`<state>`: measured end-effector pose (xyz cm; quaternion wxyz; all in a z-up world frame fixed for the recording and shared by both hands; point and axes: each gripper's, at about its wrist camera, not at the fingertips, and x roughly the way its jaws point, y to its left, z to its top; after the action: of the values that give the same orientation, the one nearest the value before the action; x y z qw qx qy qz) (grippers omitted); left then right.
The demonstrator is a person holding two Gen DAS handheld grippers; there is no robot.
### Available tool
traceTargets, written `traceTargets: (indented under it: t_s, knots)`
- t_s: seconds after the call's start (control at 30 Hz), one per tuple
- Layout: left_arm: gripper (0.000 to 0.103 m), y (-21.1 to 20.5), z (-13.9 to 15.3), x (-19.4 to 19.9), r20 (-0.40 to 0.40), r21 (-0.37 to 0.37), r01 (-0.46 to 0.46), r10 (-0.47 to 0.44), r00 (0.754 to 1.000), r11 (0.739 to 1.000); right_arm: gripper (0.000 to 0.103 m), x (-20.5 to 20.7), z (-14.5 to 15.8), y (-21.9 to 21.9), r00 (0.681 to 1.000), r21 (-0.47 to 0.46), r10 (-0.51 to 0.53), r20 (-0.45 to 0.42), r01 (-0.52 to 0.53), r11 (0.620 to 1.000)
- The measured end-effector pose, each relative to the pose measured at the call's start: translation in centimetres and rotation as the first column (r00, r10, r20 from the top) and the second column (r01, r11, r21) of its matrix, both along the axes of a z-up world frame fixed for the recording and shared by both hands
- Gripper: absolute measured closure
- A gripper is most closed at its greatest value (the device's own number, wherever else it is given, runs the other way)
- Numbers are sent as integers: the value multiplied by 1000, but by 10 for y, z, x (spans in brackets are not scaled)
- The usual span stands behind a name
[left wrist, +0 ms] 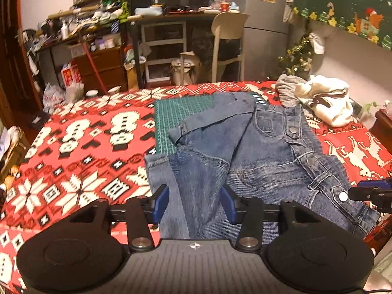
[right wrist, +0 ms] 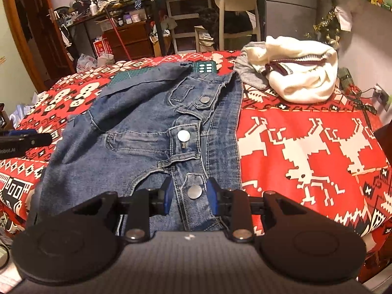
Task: Fold clothes
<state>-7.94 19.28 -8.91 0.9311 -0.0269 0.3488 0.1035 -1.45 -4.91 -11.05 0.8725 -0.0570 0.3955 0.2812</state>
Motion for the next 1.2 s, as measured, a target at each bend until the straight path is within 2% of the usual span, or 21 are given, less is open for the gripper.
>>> traceTargets:
  t_s: [0.13, 0.3, 0.47, 0.6, 0.83, 0.9, 0.97, 1.07, 1.2]
  knots:
    - [57, 7, 2, 11, 8, 8, 20, -20, 1000, 1000, 70, 2, -4, 0, 1000, -14, 4, -2, -4, 1000]
    - [57, 21, 0, 39, 3, -40, 32, -32, 999, 999, 70, 6, -9, -5, 1000, -6, -5, -17, 5, 1000]
    - [57, 45, -7, 78, -7, -185, -61, 61, 998, 981, 70, 10, -13, -11, 999, -6, -22, -32, 22, 1000]
    - [59, 59, -19, 113, -66, -210, -117, 105, 992, 971, 69, 12, -11, -13, 999, -7, -28, -28, 28, 1000]
    - [59, 63, -42, 143, -127, -204, -138, 114, 985, 969, 67, 18, -13, -14, 999, 0, -33, -34, 33, 999]
    - [60, 60, -47, 144, -121, -195, -151, 130, 984, 969, 66, 20, -15, -14, 998, 2, -40, -43, 40, 999]
    - [80, 55, -49, 143, -98, -169, -151, 136, 986, 974, 66, 23, -16, -14, 998, 1, -46, -54, 46, 999]
    - [88, 50, -48, 139, -70, -123, -182, 174, 982, 976, 66, 27, -17, -12, 997, -6, -47, -55, 47, 999]
    - [89, 54, -39, 123, -19, -64, -251, 250, 968, 966, 66, 31, -14, -9, 998, -5, -53, -41, 52, 999]
